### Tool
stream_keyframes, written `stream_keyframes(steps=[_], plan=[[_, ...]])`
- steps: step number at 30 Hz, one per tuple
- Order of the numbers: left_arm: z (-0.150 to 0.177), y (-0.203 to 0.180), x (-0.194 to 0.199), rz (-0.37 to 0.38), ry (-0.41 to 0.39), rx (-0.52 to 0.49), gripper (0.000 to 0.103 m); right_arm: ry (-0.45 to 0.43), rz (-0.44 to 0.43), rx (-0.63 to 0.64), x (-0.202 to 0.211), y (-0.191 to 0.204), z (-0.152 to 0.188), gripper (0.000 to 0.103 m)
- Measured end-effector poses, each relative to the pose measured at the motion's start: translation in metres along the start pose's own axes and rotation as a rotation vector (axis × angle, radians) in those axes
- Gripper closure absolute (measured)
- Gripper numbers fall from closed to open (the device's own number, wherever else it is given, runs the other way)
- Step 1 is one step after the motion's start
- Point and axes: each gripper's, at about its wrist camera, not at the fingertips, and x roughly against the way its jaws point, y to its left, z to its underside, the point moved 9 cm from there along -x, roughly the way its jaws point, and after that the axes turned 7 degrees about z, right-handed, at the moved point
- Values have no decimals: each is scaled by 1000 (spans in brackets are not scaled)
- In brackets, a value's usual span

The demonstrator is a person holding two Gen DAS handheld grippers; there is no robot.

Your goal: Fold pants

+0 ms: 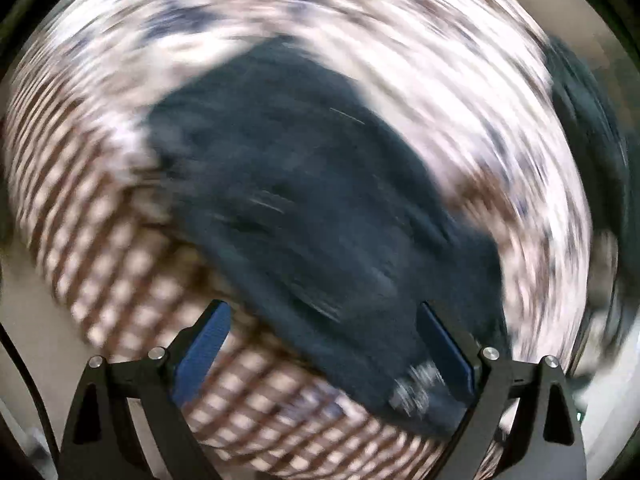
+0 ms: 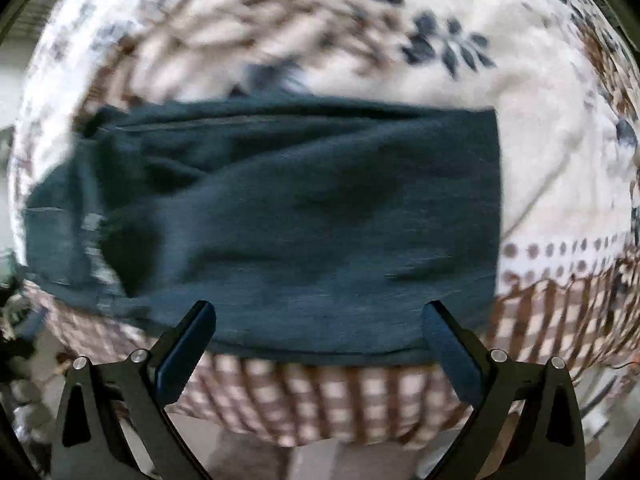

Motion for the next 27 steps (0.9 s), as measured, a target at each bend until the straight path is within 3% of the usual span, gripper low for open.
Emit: stream_keyframes(steps=[2,6,8,12,15,19,21,27], plan=[[-13,42,-3,4,-21,134,8,-26,-29,7,15,25,3,0],[-24,80,-22,2,-62,300,8,-69,-22,80,39,52,-3,0],[-32,85,-34,25,-54,309,8,-74,0,114,37,76,-33,0],[-49,85,-53,32,-44,281,3,-65,71,150,21,111,-41,0],[-59,92,-59,93,-21,309,0,-35,80,139,10,104,-44,0],[-48,99,-25,275,-44,300,1,-6,71,133,2,106,-36,0],[-42,110,-17,376,-69,358,1,12,74,134,-2,102,-28,0],[-55,109,-33,462,-116,418,1,55,91,131,-10,89,-16,0]])
